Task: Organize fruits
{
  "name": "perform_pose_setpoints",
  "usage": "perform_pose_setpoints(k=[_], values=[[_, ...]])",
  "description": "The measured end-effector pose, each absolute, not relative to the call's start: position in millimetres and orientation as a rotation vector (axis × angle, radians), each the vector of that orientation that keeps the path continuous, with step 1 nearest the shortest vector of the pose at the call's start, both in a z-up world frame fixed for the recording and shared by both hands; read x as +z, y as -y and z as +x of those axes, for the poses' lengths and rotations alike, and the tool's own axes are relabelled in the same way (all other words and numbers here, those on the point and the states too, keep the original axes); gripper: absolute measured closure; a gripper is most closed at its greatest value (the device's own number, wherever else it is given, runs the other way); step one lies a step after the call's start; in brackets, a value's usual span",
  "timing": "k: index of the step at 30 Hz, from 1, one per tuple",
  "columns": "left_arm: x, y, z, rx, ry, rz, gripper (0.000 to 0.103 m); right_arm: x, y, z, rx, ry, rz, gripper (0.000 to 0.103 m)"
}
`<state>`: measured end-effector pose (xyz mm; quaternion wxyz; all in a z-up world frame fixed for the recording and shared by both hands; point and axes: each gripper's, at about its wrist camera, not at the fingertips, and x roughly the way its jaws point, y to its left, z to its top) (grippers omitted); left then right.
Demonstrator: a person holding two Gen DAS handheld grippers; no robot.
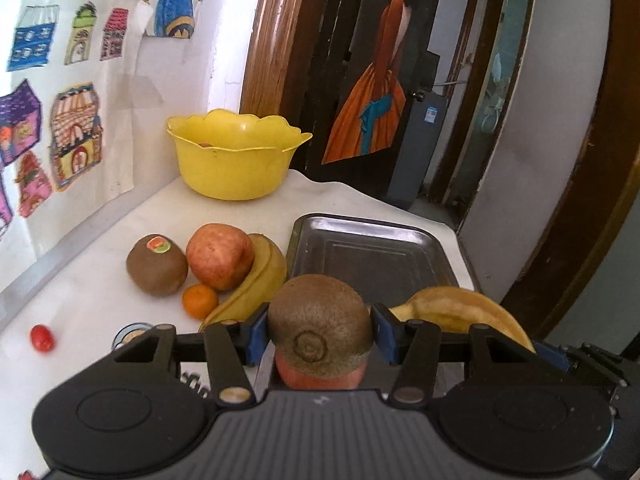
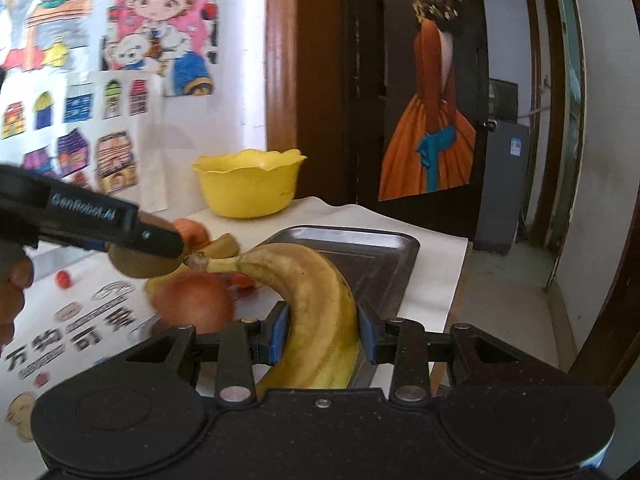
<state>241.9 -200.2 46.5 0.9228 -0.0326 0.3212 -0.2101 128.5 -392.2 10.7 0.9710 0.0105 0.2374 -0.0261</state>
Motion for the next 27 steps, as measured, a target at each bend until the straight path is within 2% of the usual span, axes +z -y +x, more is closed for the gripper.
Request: perform_pose_setpoints(k=[11, 27], values=[[29.7, 234.3, 274.3, -0.429, -0.627, -0.023, 0.046, -14.1, 423.1, 189.1, -0.059, -0.533, 0.095, 0.065], [16.8, 245.3, 285.8, -0.461, -0.632, -0.015, 0.046, -30.1, 419.2, 206.1, -0.009, -0.597, 0.082, 0.065]])
